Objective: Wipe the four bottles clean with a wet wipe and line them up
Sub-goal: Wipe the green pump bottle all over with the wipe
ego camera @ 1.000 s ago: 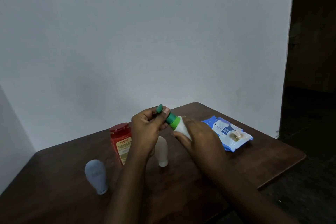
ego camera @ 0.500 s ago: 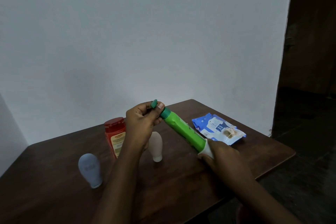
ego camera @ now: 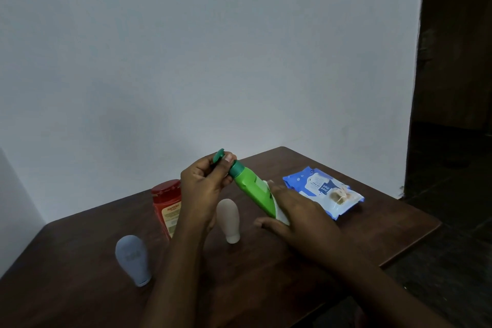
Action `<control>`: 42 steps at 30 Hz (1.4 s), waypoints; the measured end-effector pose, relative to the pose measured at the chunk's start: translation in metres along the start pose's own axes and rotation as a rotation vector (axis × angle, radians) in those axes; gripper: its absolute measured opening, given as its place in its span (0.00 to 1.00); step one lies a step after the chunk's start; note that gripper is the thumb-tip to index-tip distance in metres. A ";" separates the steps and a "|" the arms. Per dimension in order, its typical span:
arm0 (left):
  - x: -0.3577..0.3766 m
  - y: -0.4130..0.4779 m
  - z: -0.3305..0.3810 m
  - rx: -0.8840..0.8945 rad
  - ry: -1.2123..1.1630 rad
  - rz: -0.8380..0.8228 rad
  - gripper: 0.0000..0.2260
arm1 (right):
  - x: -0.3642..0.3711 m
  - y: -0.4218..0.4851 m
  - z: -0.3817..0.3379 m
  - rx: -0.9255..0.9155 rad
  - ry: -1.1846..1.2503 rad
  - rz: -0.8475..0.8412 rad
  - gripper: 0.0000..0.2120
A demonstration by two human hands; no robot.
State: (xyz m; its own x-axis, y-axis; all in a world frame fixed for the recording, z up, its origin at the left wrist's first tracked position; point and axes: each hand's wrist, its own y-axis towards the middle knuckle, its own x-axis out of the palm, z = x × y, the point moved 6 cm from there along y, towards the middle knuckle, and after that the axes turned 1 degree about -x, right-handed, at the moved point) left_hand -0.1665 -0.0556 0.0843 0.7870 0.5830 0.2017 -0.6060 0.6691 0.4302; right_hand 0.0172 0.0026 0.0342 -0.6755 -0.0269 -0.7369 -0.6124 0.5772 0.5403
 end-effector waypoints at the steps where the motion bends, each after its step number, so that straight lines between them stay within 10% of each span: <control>1: 0.001 -0.001 0.000 0.014 0.017 0.002 0.06 | 0.000 -0.003 0.004 0.016 0.031 -0.024 0.41; 22: 0.026 -0.010 0.008 0.064 -0.029 -0.329 0.15 | -0.008 -0.015 -0.019 -0.160 0.154 -0.029 0.42; 32: 0.019 -0.008 0.003 -0.005 -0.062 -0.276 0.18 | 0.001 -0.042 0.032 0.173 0.466 -0.028 0.24; 42: 0.021 -0.006 0.003 0.021 -0.039 -0.302 0.17 | -0.016 -0.001 -0.006 -0.060 0.402 0.065 0.30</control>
State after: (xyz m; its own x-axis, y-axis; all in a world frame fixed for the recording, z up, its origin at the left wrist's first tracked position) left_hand -0.1461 -0.0488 0.0882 0.9352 0.3412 0.0952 -0.3420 0.7998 0.4934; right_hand 0.0262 -0.0021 0.0483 -0.8131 -0.3153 -0.4893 -0.5777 0.5400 0.6120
